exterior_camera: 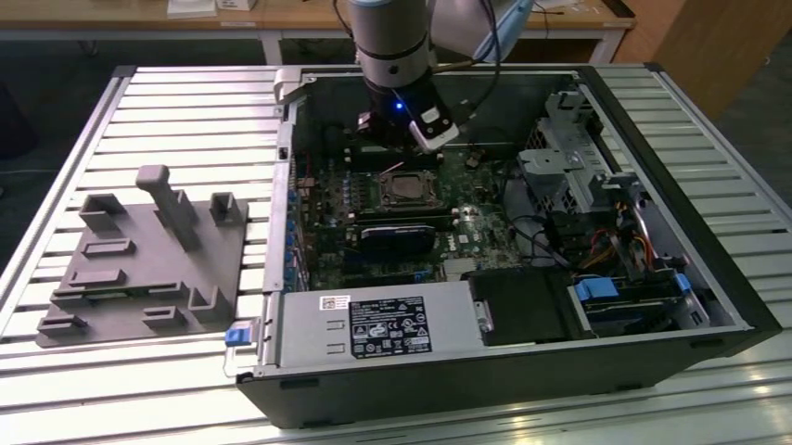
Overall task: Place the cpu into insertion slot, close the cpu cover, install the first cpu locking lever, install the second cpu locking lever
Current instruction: 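Install the first cpu locking lever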
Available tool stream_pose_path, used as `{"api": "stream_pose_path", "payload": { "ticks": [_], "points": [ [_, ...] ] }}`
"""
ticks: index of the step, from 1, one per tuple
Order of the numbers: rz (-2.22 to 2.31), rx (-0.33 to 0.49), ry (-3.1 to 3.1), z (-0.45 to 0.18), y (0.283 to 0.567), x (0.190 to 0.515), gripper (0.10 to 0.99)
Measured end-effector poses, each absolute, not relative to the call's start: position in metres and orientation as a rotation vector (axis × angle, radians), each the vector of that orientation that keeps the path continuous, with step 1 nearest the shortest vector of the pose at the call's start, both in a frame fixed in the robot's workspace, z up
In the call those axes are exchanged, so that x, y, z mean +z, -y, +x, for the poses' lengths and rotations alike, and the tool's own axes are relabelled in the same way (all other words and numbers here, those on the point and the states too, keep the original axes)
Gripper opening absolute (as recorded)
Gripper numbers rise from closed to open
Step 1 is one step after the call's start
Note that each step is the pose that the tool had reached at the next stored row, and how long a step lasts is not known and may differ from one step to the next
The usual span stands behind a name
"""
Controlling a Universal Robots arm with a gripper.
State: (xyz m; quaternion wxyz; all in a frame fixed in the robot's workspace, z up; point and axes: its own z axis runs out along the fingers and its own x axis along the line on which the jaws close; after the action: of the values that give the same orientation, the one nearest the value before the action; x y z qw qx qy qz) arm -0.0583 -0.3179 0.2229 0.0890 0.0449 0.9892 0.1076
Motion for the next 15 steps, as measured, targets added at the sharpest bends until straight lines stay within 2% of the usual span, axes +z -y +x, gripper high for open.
{"api": "stream_pose_path", "payload": {
  "ticks": [15],
  "points": [
    [0.145, 0.312, -2.931, -0.0525, 0.3155, 0.2197, 0.106]
  ]
}}
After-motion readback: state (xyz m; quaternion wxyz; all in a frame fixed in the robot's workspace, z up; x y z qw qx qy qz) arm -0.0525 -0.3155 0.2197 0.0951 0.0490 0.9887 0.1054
